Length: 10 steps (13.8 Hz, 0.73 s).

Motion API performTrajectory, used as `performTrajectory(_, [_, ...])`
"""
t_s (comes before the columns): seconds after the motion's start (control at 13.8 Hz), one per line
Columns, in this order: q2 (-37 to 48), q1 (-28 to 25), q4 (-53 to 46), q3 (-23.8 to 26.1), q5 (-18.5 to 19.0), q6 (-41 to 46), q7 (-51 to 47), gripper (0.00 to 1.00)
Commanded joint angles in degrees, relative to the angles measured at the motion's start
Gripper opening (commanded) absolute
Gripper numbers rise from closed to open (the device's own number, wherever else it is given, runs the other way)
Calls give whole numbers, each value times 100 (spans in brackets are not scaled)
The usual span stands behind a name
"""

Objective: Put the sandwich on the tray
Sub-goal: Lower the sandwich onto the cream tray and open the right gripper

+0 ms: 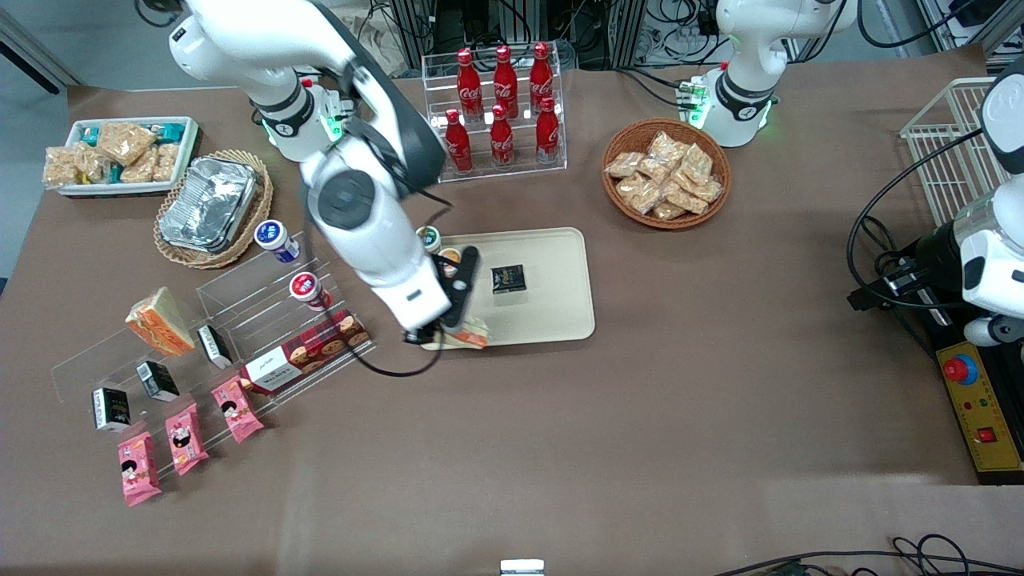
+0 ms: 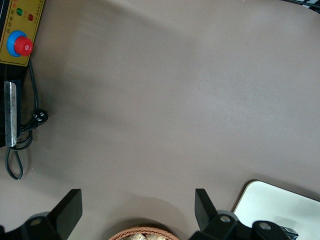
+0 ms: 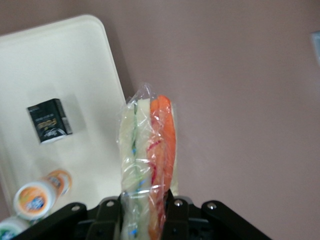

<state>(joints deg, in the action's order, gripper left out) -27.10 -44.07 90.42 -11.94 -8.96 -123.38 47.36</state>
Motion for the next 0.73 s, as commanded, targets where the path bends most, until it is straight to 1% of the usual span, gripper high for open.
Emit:
performTrajectory(0.0, [-715,-460,-7,-89,-1,-720,72,0])
performTrajectory(0.15, [-1007,-620,90,-89,8,-1134,107,0])
performTrajectory(0.36, [-1148,-795,440,-89,8,-1618,659,0])
performTrajectory(0.44, [-1149,-848,633,-89,8,-1741,696,0])
performTrajectory(0.65, [-1114,-928,837,-89,8,-1698,784,0])
